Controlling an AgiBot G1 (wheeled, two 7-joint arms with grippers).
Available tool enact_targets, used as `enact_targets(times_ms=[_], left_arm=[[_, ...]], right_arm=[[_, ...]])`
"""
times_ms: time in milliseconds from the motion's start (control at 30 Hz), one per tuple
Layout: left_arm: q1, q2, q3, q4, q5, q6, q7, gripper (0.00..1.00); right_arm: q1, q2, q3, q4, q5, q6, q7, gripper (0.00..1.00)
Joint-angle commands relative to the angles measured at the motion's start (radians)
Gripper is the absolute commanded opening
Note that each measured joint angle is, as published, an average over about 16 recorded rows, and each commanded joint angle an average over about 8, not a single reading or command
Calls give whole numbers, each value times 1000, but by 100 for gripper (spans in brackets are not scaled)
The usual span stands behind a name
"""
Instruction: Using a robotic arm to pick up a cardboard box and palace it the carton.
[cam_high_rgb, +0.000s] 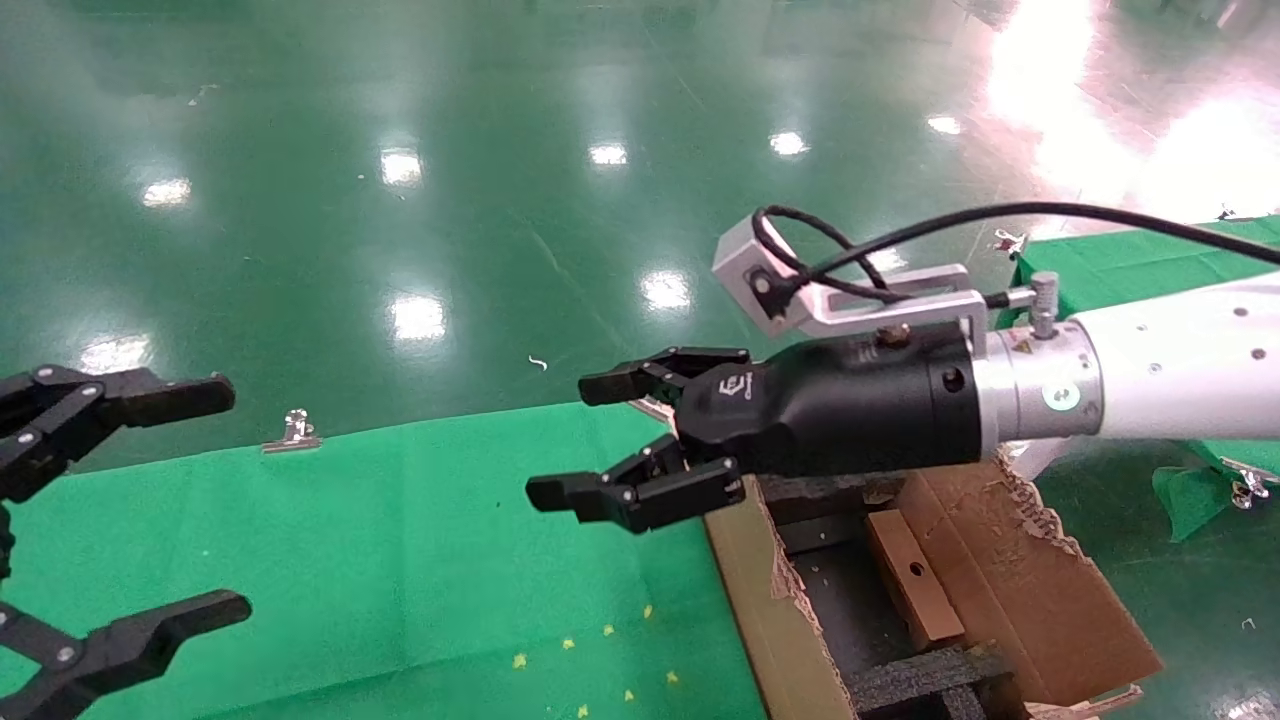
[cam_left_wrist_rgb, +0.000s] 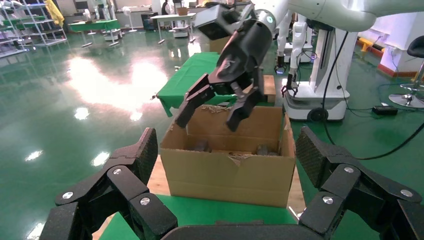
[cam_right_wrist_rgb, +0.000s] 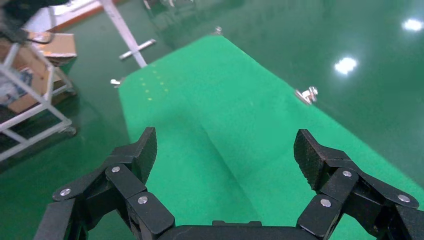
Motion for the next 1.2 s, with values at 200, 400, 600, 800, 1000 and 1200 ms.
enact_targets(times_ms=[200, 400, 600, 800, 1000, 1200], left_arm=[[0, 0, 0, 0, 0, 0, 0, 100], [0, 0, 0, 0, 0, 0, 0, 100], [0, 0, 0, 0, 0, 0, 0, 100], [0, 0, 0, 0, 0, 0, 0, 100], [0, 0, 0, 0, 0, 0, 0, 100], [0, 0, 0, 0, 0, 0, 0, 100]], right_arm=[[-99, -5, 124, 11, 64, -56, -148, 100], [-184, -9, 231, 21, 119, -104, -275, 100], [-268, -13, 335, 30, 173, -151, -399, 100], [-325, -16, 406, 36, 211, -183, -477, 100], [-334, -17, 417, 37, 219, -189, -482, 100], [-324, -17, 405, 36, 212, -183, -472, 100]])
